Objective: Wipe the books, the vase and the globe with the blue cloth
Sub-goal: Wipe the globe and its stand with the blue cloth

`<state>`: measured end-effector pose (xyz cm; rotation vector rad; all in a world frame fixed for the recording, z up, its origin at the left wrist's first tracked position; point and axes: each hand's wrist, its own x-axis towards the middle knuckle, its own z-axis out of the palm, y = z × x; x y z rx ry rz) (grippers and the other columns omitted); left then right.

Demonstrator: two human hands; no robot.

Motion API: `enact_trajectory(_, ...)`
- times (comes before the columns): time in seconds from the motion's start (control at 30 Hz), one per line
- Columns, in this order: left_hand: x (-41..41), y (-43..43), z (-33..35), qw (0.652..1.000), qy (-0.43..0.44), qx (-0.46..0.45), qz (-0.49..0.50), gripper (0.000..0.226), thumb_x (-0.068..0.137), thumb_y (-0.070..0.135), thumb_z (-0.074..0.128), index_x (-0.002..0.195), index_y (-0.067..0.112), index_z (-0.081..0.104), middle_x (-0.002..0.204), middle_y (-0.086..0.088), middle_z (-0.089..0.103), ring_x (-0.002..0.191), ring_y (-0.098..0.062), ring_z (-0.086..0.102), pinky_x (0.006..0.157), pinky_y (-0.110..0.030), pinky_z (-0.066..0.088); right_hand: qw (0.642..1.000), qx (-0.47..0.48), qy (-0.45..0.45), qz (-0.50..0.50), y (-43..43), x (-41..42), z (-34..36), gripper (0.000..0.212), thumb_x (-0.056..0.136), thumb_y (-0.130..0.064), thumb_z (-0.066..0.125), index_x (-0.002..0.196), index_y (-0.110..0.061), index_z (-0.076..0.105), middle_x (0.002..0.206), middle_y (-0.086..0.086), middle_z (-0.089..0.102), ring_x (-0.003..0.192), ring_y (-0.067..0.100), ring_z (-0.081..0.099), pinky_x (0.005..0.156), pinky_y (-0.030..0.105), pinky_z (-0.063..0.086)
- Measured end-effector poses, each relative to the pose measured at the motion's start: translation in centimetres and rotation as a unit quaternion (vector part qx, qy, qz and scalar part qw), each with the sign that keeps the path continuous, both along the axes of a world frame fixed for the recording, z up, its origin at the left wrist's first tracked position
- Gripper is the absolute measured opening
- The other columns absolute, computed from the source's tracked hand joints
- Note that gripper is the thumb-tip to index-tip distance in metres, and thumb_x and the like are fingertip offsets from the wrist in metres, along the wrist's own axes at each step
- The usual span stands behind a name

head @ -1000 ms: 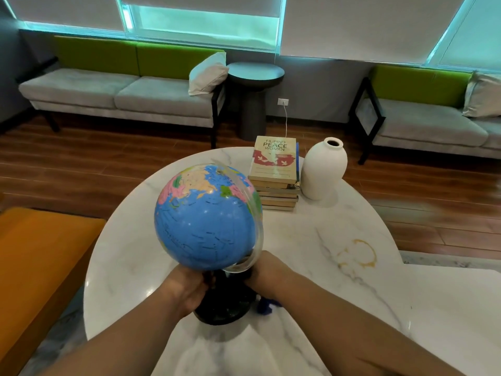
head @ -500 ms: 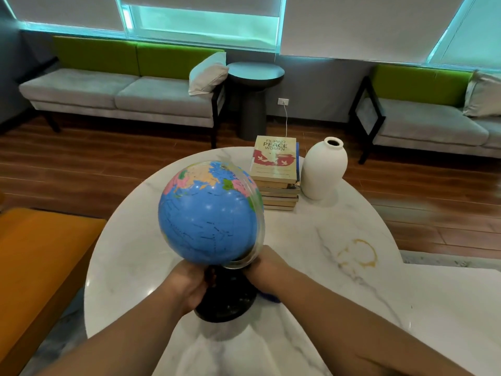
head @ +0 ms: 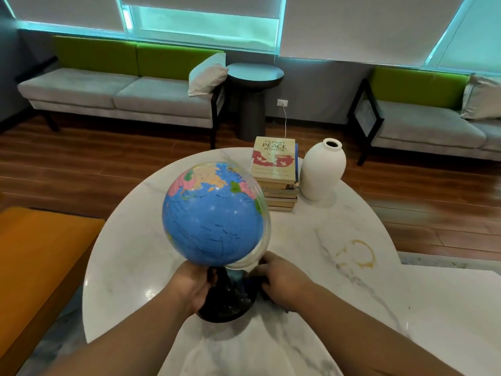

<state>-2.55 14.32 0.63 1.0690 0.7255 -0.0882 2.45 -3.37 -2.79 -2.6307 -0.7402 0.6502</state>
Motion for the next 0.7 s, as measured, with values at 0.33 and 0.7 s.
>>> enact_trajectory(0.33,0.2,-1.2,0.0,1.0,0.01,0.008,0.015,0.02,0.095,-0.001,0.045,0.086,0.01,0.059,0.056,0.001,0.052,0.056,-0.011,0.045,0.052,-0.022,0.041,1.0,0.009,-0.017,0.004,0.1,-1.2,0.4,0.04,0.088,-0.019,0.051,0.124,-0.036,0.06,0.131,-0.001,0.046,0.114,0.025,0.052,0.097,0.032,0.044)
enact_trajectory(0.7,0.6,-1.0,-1.0,0.999,0.013,0.004,0.038,0.023,0.094,-0.002,0.044,0.08,0.013,0.055,0.066,-0.001,0.043,0.062,-0.011,0.037,0.059,-0.024,0.035,0.999,0.021,-0.037,-0.021,-0.9,-1.6,0.5,0.036,0.091,-0.019,0.051,0.122,-0.033,0.063,0.115,0.0,0.046,0.099,0.025,0.054,0.088,0.029,0.046)
